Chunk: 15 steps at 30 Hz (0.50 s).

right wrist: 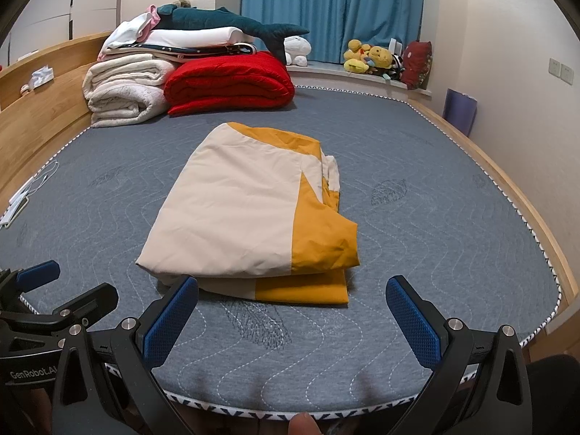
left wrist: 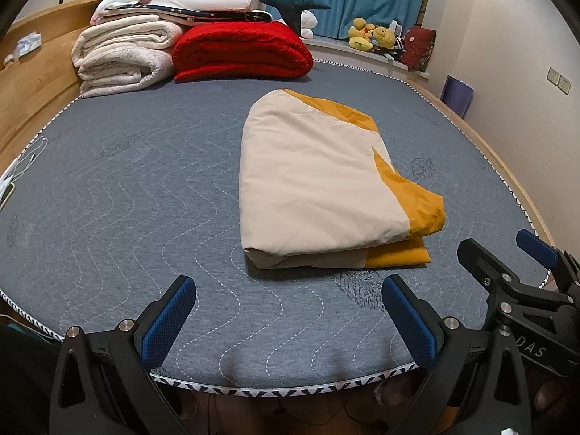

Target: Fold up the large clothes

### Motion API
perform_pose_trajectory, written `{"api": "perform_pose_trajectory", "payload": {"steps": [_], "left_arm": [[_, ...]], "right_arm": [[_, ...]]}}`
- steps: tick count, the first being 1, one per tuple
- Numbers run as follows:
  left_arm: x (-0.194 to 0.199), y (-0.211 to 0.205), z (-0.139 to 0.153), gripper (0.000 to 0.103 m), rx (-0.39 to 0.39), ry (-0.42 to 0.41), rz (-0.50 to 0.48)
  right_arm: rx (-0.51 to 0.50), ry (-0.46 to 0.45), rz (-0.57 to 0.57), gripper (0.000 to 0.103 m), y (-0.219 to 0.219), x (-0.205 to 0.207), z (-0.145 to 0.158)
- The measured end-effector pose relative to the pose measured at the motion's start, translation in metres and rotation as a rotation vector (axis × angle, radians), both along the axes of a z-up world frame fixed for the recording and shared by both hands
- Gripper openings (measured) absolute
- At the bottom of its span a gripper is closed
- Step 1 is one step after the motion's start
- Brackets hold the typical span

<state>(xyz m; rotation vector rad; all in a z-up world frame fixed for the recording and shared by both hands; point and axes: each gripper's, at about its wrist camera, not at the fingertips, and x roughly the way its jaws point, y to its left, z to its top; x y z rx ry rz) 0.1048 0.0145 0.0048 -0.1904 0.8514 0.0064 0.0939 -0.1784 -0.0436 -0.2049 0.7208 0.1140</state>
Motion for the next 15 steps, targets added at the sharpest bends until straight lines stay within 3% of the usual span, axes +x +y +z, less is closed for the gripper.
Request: {"api": "perform_pose_trajectory", "payload": {"steps": [15], "left_arm": [[0.0000, -0.0025, 0.0028, 0.102, 0.007, -0.010, 0.002]], "right_arm": [[0.000, 0.000, -0.001, 0.103, 0.0007, -0.0003, -0.0003]]}}
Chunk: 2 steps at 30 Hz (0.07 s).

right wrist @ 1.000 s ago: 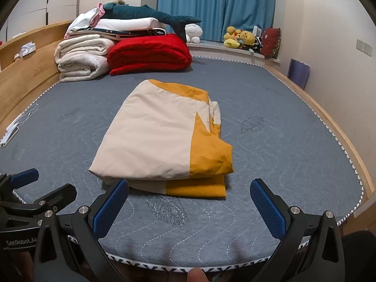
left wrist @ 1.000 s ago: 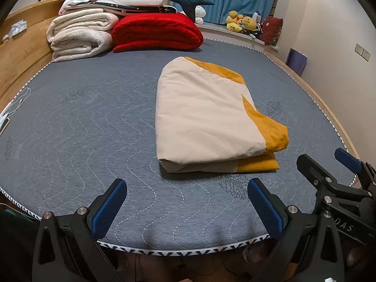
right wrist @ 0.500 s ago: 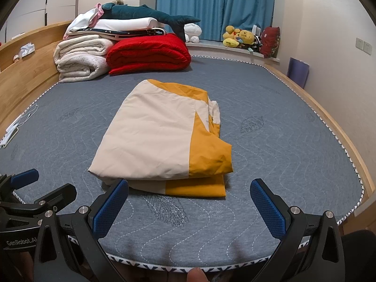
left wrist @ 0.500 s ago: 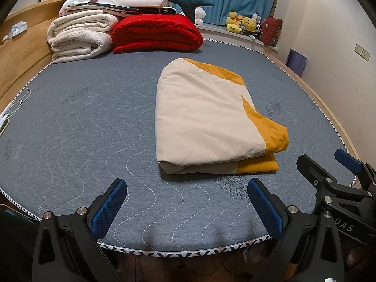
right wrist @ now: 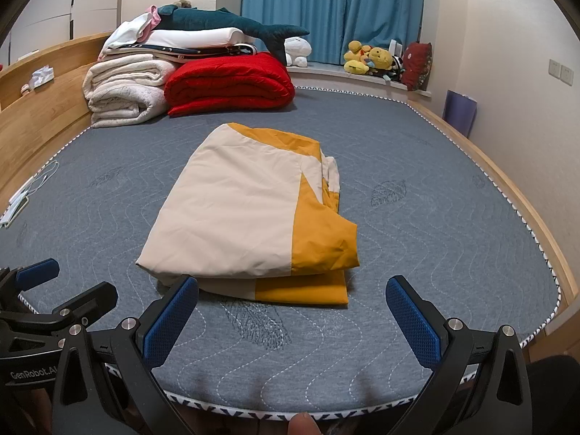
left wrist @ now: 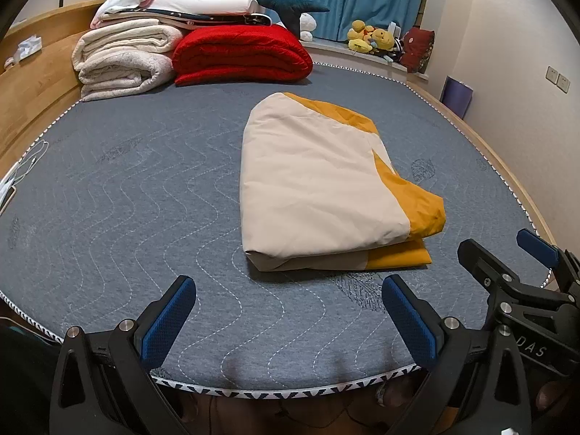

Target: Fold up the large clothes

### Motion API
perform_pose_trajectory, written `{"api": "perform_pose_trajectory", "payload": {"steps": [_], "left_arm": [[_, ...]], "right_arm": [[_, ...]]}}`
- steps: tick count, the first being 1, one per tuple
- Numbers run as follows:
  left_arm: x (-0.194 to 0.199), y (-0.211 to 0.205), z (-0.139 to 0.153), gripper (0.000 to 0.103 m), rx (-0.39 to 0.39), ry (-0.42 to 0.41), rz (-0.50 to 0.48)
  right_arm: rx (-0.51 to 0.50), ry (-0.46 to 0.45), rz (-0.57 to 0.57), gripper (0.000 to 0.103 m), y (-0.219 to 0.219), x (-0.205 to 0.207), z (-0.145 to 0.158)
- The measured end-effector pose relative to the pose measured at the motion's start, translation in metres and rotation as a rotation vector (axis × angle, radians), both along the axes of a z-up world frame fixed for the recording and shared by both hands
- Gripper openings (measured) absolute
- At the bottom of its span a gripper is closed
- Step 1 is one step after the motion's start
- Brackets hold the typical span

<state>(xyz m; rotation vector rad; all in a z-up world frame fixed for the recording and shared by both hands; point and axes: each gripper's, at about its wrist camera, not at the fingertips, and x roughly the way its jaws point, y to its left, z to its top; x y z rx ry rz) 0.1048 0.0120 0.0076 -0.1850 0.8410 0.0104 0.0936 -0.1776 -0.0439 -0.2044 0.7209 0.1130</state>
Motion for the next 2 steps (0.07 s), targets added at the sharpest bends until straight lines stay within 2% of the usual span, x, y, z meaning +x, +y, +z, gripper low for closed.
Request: {"api": "perform_pose_trajectory", "payload": {"steps": [2], "left_arm": [[0.0002, -0.0001, 0.0000, 0.102, -0.001, 0.002, 0.002]], "right_arm": [[0.000, 0.000, 0.000, 0.103, 0.0000, 0.0000, 0.0000]]}}
